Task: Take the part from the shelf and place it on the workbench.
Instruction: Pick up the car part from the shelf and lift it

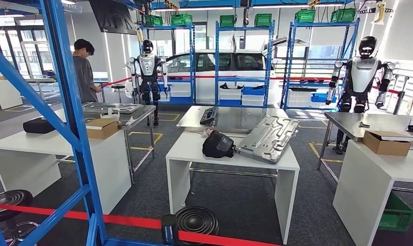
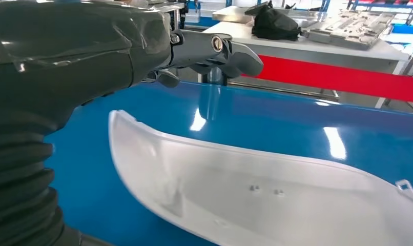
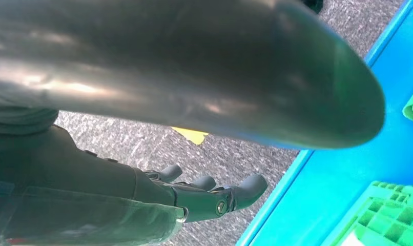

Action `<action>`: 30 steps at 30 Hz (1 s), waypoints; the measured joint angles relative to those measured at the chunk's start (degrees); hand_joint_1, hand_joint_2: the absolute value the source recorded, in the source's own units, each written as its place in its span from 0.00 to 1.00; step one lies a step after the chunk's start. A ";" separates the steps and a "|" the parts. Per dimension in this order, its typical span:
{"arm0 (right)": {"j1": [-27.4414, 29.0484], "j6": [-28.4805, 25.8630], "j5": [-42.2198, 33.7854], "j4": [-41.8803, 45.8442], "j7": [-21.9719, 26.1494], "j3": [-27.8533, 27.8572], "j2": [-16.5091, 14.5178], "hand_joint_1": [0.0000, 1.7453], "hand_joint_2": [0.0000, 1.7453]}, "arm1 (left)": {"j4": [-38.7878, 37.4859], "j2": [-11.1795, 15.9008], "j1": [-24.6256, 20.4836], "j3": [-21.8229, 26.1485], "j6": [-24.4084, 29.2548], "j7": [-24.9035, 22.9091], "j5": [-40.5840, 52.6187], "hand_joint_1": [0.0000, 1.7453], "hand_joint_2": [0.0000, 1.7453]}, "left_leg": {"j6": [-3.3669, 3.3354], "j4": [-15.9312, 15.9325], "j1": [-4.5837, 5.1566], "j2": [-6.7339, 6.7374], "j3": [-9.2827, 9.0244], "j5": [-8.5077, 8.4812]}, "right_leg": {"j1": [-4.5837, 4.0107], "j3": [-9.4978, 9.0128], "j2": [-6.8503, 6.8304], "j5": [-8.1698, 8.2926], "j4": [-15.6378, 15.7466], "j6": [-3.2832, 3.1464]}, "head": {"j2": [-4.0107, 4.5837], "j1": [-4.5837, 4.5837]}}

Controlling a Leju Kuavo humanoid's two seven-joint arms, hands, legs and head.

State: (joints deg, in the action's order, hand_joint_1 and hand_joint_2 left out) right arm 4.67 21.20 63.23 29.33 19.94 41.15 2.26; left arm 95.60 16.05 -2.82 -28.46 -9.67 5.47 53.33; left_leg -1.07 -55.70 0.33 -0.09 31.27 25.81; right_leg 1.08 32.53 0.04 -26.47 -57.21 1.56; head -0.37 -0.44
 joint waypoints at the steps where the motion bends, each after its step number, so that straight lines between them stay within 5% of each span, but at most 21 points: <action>1: -0.07 -0.03 -0.03 -0.15 0.01 0.03 0.03 0.00 0.00 | -0.20 -0.04 -0.22 -0.09 -0.05 0.01 -0.01 0.00 1.00 | 0.25 -0.19 0.08 0.00 0.12 0.11 | -0.13 -0.39 0.00 0.25 0.84 -0.52 | 0.00 -0.02; 5: -0.17 -0.38 -0.14 -0.80 0.25 0.14 0.08 0.00 0.00 | -0.87 -0.10 -1.11 -0.74 -0.35 0.22 -0.13 0.00 1.00 | 1.27 -2.48 -0.34 0.02 1.29 1.80 | 0.15 -0.47 0.06 0.65 0.98 -1.97 | 0.00 -0.15; 8: -0.26 -0.77 -0.14 -1.27 0.45 0.27 0.18 0.00 0.00 | -1.21 -0.09 -1.48 -1.10 -0.36 0.41 -0.45 0.00 1.00 | 2.05 -13.15 -0.74 0.03 6.23 7.16 | 0.18 -0.36 0.06 0.70 0.99 -2.34 | 0.00 -0.35; 10: -0.40 -0.96 -0.07 -1.69 0.47 0.31 0.22 0.00 0.00 | -1.34 -0.08 -1.50 -1.40 -0.34 0.49 -0.78 0.00 1.00 | 2.14 -17.38 -0.87 0.03 8.31 8.01 | 0.05 -0.31 0.07 0.70 0.98 -2.35 | 0.00 -0.39; 11: -0.52 -1.01 -0.02 -1.87 0.47 0.32 0.23 0.00 0.00 | -1.35 -0.07 -1.50 -1.54 -0.33 0.50 -0.92 0.00 1.00 | 2.02 -16.10 -0.89 0.03 7.70 6.81 | -0.01 -0.35 0.10 0.69 0.97 -2.35 | 0.00 -0.40; 13: -0.82 -1.08 0.05 -2.17 0.47 0.31 0.23 0.00 0.00 | -1.35 -0.03 -1.61 -1.72 -0.30 0.51 -1.09 0.00 1.00 | 1.34 -8.33 -0.72 0.02 3.76 2.97 | -0.13 -0.53 0.20 0.69 0.99 -2.33 | 0.00 -0.43; 15: -1.12 -1.10 0.05 -2.44 0.47 0.31 0.22 0.00 0.00 | -1.34 0.01 -1.85 -1.83 -0.25 0.53 -1.14 0.00 1.00 | 0.61 -1.92 -0.36 0.13 0.52 1.05 | -0.40 -0.47 0.24 0.73 0.96 -2.14 | -0.01 -0.43; 20: -1.55 -1.10 0.04 -3.15 0.50 0.30 0.38 0.00 0.00 | -0.64 0.36 -1.92 -1.99 -0.01 0.60 -2.09 0.00 1.00 | -0.56 0.66 -0.26 0.30 -0.67 0.19 | -0.30 0.48 0.05 0.08 -0.33 -1.02 | 0.00 -0.38; 25: -1.76 -1.20 0.04 -4.13 0.54 0.31 0.76 0.00 0.00 | 0.84 0.55 -0.89 -2.28 0.22 0.37 -3.21 0.00 1.00 | -1.04 1.14 -0.29 0.36 -0.66 -0.30 | -0.09 7.94 0.03 -6.38 -16.10 -0.89 | 0.00 -0.15; 27: -1.83 -1.25 0.05 -4.43 0.56 0.30 0.80 0.00 0.00 | 1.65 0.66 -0.30 -2.40 0.23 0.09 -3.65 0.00 1.00 | -0.89 0.99 -0.33 0.24 -0.66 -0.20 | 0.16 6.53 0.00 -4.77 -13.33 0.09 | 0.00 -0.10; 29: -2.12 -1.32 0.05 -4.70 0.59 0.30 0.91 0.00 0.00 | 2.65 0.92 0.13 -2.43 0.26 -0.09 -4.09 0.00 1.00 | -0.35 0.22 -0.22 0.11 -0.41 0.25 | 0.42 2.46 -0.05 -1.86 -5.21 0.88 | 0.00 -0.01; 30: -2.35 -1.39 0.05 -4.89 0.61 0.30 1.02 0.00 0.00 | 3.32 1.16 0.40 -2.43 0.32 -0.15 -4.36 0.00 1.00 | -0.01 -0.35 -0.12 0.08 -0.13 0.57 | 0.48 0.98 -0.02 -0.94 -2.29 0.73 | 0.00 -0.03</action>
State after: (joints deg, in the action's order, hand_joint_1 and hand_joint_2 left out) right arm 2.32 19.80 63.28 24.44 20.55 41.44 3.27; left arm 98.91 17.21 -2.42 -30.88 -9.35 5.32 48.97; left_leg -1.08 -56.06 0.21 -0.01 31.14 26.38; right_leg 1.56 33.50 0.03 -27.41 -59.50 2.29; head -0.37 -0.48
